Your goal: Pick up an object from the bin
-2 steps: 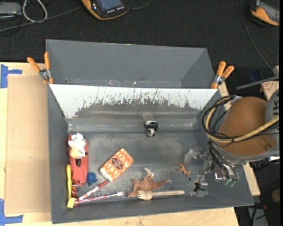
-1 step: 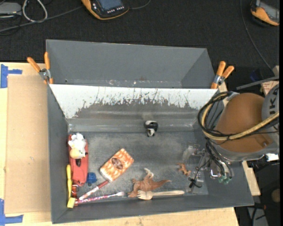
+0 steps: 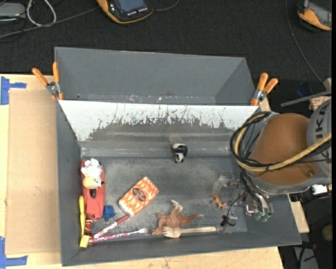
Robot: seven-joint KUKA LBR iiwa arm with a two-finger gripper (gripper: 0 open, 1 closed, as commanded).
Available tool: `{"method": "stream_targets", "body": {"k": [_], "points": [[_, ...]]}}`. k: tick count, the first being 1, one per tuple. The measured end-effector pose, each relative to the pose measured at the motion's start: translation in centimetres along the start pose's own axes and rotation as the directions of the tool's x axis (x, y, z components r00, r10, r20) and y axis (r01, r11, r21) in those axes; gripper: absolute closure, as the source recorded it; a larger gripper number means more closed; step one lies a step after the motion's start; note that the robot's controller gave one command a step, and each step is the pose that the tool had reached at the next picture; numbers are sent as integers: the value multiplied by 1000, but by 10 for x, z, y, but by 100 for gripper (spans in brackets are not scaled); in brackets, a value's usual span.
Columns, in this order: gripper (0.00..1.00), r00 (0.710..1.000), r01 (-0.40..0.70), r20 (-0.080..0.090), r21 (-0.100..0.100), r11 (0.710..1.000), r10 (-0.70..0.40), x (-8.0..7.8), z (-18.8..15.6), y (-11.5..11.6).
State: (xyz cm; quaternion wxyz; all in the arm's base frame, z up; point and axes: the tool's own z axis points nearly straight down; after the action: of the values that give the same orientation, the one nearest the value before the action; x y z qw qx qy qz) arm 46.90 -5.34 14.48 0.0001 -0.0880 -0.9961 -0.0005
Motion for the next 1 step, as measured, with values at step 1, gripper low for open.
{"method": "stream_targets", "body": {"k": [1], "points": [[0,999,-40,-4,0,999,40,6,32,40]]}}
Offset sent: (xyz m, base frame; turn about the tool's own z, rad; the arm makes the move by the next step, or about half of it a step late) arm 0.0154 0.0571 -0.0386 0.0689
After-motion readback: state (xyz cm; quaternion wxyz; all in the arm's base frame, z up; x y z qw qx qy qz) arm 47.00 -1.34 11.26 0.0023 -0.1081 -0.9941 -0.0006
